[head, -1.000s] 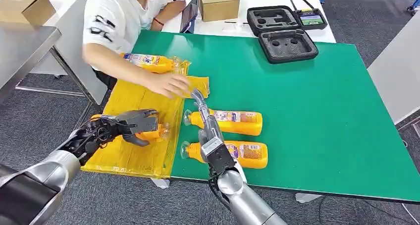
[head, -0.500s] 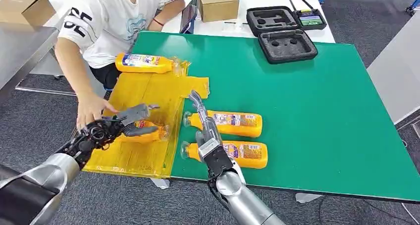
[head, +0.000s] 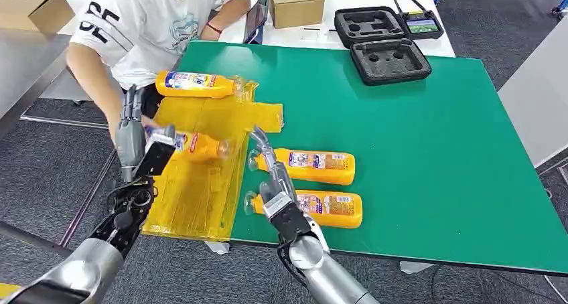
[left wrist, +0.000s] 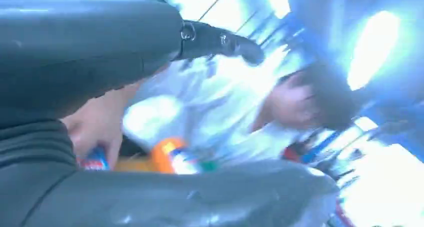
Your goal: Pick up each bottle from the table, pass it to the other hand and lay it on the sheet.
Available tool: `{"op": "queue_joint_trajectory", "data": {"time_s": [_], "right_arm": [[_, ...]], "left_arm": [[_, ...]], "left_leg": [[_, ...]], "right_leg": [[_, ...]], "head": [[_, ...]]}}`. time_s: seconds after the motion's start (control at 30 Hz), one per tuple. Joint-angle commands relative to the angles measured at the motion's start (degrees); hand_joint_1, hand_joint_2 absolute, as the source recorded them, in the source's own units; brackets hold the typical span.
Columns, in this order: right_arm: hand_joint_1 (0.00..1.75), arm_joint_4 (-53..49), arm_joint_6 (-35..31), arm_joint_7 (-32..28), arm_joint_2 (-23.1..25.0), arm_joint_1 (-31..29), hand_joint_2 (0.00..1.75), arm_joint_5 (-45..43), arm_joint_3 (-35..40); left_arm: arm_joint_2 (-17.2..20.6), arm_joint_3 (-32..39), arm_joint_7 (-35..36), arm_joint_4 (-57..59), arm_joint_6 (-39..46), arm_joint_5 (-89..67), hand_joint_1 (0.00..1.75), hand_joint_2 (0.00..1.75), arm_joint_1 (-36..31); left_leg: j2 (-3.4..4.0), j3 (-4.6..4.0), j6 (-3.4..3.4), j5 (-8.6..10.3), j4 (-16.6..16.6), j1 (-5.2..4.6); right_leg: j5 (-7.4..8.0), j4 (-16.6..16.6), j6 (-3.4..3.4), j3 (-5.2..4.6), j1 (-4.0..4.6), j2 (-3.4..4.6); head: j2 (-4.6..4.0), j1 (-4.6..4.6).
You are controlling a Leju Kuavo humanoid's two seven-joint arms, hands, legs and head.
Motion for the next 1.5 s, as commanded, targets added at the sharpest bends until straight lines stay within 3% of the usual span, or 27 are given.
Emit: {"op": "queue_joint_trajectory", "data": {"time_s": [0.03, 0.1, 0.13, 0.2, 0.23, 0.27, 0.57, 1.33, 1.5], "right_arm": [[0.0, -1.65, 0.72, 16.53, -8.73, -4.3, 1.75, 16.36, 2.73], [0.0, -4.19, 4.84, 24.26, -11.85, -4.27, 1.75, 23.69, 1.18], [0.0, -4.19, 4.84, 24.26, -11.85, -4.27, 1.75, 23.69, 1.18], [0.0, -6.85, 13.78, 32.24, -15.19, -3.16, 1.75, 33.41, -1.93], [0.0, -6.93, 14.1, 32.52, -15.42, -2.98, 1.75, 33.62, -2.56], [0.0, -6.15, 17.95, 35.8, -18.15, -3.71, 1.75, 36.84, -1.8], [0.0, -9.96, 19.35, 37.39, -24.28, -0.39, 1.75, 36.72, -4.21], [0.0, -8.62, 22.98, 37.36, -23.93, 4.38, 1.75, 36.79, -2.96], [0.0, -3.8, 23.16, 41.17, -24.42, 0.96, 1.75, 38.88, -2.71]], "left_arm": [[-1.63, 8.48, 0.26, -28.24, 2.25, 9.41, 0.0, 0.0, 11.74], [0.43, 7.52, 0.26, -31.6, 2.25, 14.42, 0.0, 0.0, 15.47], [0.43, 7.52, 0.26, -31.6, 2.25, 14.42, 0.0, 0.0, 15.47], [1.55, 7.35, 0.26, -31.22, -0.77, 20.13, 0.0, 0.0, 18.15], [1.36, 7.61, 0.26, -31.01, -1.46, 20.83, 0.0, 0.0, 18.47], [0.52, 8.67, 0.26, -28.41, -5.42, 25.8, 0.0, 1.75, 19.52], [-0.31, 9.2, 0.26, -28.83, -6.73, 26.94, 0.0, 1.75, 23.12], [-1.14, 6.93, 0.29, -26.64, -7.28, 25.25, 0.0, 1.75, 21.47], [-0.84, 5.8, 0.79, -25.92, -7.6, 25.62, 0.0, 1.75, 22.35]], "left_leg": [[0.09, 0.16, 0.12, -0.13, 0.04, -0.01], [0.28, 0.25, 0.13, -0.2, 0.04, -0.02], [0.21, 0.23, 0.1, -0.16, -0.02, -0.05], [0.05, 0.19, 0.09, -0.14, 0.0, -0.04], [0.03, 0.17, 0.08, -0.1, -0.03, -0.05], [-0.01, 0.27, 0.11, -0.17, -0.02, -0.05], [-0.06, 0.15, 0.08, -0.12, -0.03, -0.05], [-0.18, 0.3, 0.12, -0.21, -0.01, -0.01], [-0.03, 0.25, 0.1, -0.16, -0.05, -0.04]], "right_leg": [[-0.06, -0.05, -0.03, 0.2, 0.02, 0.03], [-0.06, -0.05, -0.04, 0.21, 0.01, 0.22], [-0.05, -0.08, -0.03, 0.21, -0.02, 0.16], [-0.08, -0.06, -0.06, 0.23, -0.01, 0.01], [-0.06, -0.09, -0.04, 0.2, -0.03, -0.01], [-0.12, -0.1, -0.06, 0.35, -0.01, -0.07], [-0.08, -0.09, -0.05, 0.23, -0.02, -0.11], [-0.18, -0.11, -0.09, 0.41, 0.03, -0.26], [-0.08, -0.12, -0.06, 0.28, -0.01, -0.1]], "head": [[0.0, 0.02], [0.0, 0.0], [0.0, 0.0], [0.0, 0.02], [0.0, 0.0], [0.0, 0.04], [0.0, -0.02], [0.0, 0.0], [0.0, 0.0]]}}
